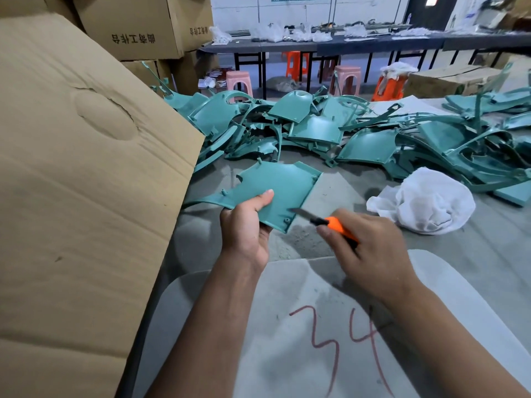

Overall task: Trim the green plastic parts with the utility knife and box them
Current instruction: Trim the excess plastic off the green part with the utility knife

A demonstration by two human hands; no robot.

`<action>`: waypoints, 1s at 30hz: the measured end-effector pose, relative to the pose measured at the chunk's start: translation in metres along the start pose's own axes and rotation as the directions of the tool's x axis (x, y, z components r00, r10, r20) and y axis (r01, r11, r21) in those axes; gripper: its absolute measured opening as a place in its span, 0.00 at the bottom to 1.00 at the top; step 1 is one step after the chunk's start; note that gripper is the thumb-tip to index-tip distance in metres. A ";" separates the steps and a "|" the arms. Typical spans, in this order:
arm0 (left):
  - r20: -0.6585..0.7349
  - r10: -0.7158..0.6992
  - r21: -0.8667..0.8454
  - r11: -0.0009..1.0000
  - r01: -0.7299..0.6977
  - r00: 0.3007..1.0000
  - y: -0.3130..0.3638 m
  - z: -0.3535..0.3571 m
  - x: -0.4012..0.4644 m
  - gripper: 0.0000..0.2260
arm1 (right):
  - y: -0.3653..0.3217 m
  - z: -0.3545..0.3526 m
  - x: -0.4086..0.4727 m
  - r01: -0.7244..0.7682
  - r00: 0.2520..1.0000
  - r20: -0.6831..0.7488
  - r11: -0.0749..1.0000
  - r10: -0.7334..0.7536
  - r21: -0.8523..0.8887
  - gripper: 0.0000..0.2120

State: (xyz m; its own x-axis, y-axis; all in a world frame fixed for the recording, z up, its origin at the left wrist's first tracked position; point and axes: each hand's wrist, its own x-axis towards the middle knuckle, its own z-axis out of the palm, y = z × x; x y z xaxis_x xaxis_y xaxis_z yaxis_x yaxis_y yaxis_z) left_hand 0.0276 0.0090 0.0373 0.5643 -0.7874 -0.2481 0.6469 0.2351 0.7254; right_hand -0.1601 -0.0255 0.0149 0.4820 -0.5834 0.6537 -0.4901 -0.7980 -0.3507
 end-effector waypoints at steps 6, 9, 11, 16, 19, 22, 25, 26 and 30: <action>-0.003 0.010 0.035 0.999 -0.010 1.000 -0.004 -0.006 0.001 0.13 | 0.014 -0.001 0.007 -0.326 0.945 -0.049 0.930 0.323 -0.167 0.21; -0.002 0.027 0.053 0.998 -0.027 1.000 -0.009 -0.005 -0.002 0.13 | 0.014 -0.003 0.004 -0.225 0.974 -0.038 0.967 0.222 -0.122 0.21; 0.002 0.031 0.053 0.998 -0.031 1.000 -0.009 -0.006 -0.002 0.12 | 0.004 0.000 0.000 -0.033 0.997 0.073 0.999 0.036 -0.043 0.19; 0.011 0.017 0.060 0.998 -0.018 1.000 -0.006 -0.010 0.000 0.14 | 0.015 0.003 0.004 -0.158 0.985 0.047 0.978 0.166 -0.135 0.21; 0.014 0.017 0.090 0.996 -0.018 1.000 -0.009 -0.013 -0.003 0.15 | 0.026 -0.005 0.007 -0.353 0.935 -0.063 0.903 0.349 -0.246 0.22; 0.008 0.019 0.084 0.996 -0.020 1.000 -0.011 -0.012 -0.002 0.16 | 0.019 -0.006 0.003 -0.223 0.975 -0.029 0.970 0.221 -0.102 0.21; -0.003 0.020 0.065 0.998 -0.020 1.000 -0.011 -0.011 -0.001 0.17 | 0.004 0.001 -0.001 -0.003 0.978 0.208 1.000 0.004 -0.008 0.19; -0.005 0.025 0.058 0.998 -0.025 1.000 -0.010 -0.012 0.000 0.17 | 0.003 0.005 -0.001 0.008 0.971 0.241 1.000 -0.003 -0.018 0.20; 0.009 0.030 0.069 0.997 -0.031 1.000 -0.007 -0.016 0.002 0.17 | 0.016 0.005 0.003 -0.164 0.981 0.073 0.967 0.181 -0.197 0.22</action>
State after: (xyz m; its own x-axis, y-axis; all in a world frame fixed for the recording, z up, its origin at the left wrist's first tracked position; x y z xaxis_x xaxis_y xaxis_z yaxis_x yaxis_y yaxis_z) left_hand 0.0328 0.0149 0.0217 0.5788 -0.7852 -0.2201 0.5922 0.2193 0.7754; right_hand -0.1630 -0.0405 0.0078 0.4369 -0.7279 0.5284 -0.6958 -0.6458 -0.3143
